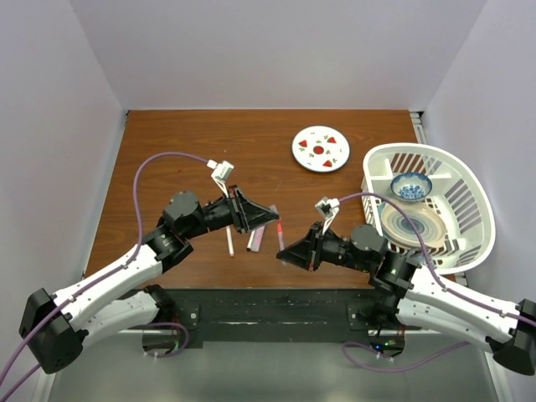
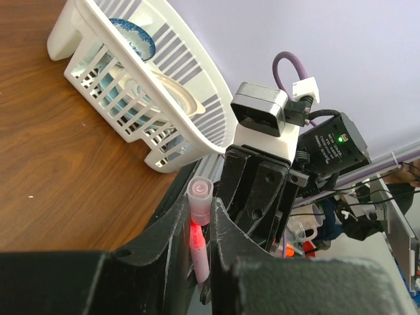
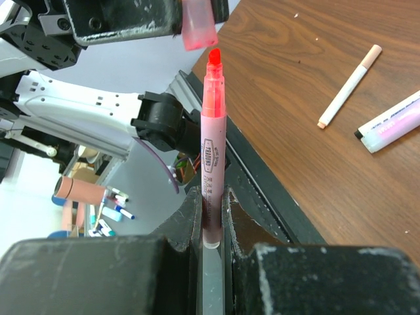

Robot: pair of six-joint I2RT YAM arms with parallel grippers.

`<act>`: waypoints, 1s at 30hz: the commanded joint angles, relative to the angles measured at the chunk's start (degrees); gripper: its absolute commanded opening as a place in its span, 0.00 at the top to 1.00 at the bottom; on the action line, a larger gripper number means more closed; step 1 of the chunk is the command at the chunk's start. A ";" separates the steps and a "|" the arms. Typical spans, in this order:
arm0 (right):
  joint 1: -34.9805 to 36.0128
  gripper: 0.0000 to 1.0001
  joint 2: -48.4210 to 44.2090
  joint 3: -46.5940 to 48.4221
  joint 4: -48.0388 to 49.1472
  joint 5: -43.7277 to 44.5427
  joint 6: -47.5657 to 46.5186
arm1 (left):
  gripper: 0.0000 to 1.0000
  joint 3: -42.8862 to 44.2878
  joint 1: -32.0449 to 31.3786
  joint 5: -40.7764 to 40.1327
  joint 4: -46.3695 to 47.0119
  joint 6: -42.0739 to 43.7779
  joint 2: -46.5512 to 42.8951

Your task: Insert the pens into the pen caps

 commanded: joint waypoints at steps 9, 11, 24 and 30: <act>0.34 1.00 -0.94 0.93 1.07 1.16 -1.10 | 1.00 2.03 -0.41 0.45 -0.07 1.09 -0.63; 0.25 1.00 -1.03 1.01 0.98 1.42 -1.10 | 1.00 1.77 -0.32 1.15 0.55 0.74 -0.54; 0.25 1.00 0.37 4.44 -0.68 3.00 -4.00 | 1.00 -2.98 -0.85 8.45 2.84 -1.46 -0.72; 0.25 1.00 -1.21 7.08 -4.20 7.40 -7.24 | 1.00 -3.86 -1.73 10.73 -2.26 1.53 -1.59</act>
